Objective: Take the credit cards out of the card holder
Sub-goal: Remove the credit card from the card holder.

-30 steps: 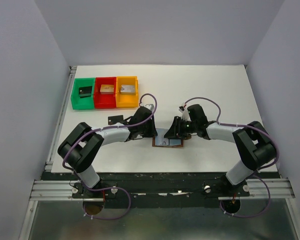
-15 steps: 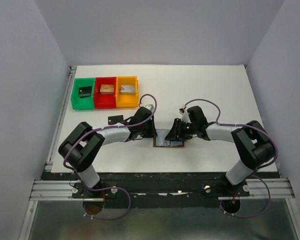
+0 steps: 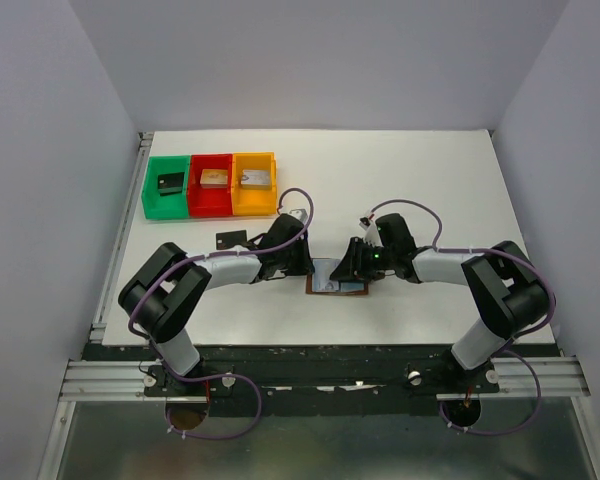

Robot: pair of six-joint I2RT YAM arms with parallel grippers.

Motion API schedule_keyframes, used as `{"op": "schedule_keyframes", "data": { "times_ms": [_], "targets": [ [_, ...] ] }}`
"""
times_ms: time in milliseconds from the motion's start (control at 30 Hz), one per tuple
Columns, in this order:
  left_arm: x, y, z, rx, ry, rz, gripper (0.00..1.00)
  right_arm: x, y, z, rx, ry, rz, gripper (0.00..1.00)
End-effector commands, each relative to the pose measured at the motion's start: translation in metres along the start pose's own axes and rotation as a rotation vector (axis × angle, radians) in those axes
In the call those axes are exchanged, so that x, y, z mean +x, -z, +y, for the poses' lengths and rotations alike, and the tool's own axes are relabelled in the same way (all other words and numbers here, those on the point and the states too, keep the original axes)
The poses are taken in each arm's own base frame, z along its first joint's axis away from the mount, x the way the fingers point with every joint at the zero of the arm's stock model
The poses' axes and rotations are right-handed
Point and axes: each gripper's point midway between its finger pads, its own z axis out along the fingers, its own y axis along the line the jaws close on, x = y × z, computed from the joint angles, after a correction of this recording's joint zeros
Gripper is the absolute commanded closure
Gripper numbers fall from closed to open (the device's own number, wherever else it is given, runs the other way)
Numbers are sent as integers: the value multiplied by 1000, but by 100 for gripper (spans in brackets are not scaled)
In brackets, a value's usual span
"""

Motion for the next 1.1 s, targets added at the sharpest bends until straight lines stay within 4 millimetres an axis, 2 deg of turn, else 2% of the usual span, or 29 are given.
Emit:
{"op": "schedule_keyframes", "data": {
  "times_ms": [0,167,600,800,1067],
  "targets": [
    [11,-3,14,-45,14,23,76,0,1,8,-40,13,-6,60],
    [7,2,13,-41,16,0,76,-1,1,8,-40,21,-5,69],
    [-14,25,-7,32,9,-86,74,2,-1,0,-18,67,23,92],
    [-16,22,-18,89,-4,-85,73,4,-3,-2,-25,66,38,96],
    [-5,7,-13,79,-4,-27,73,5,-5,-3,-25,63,45,96]
  ]
}}
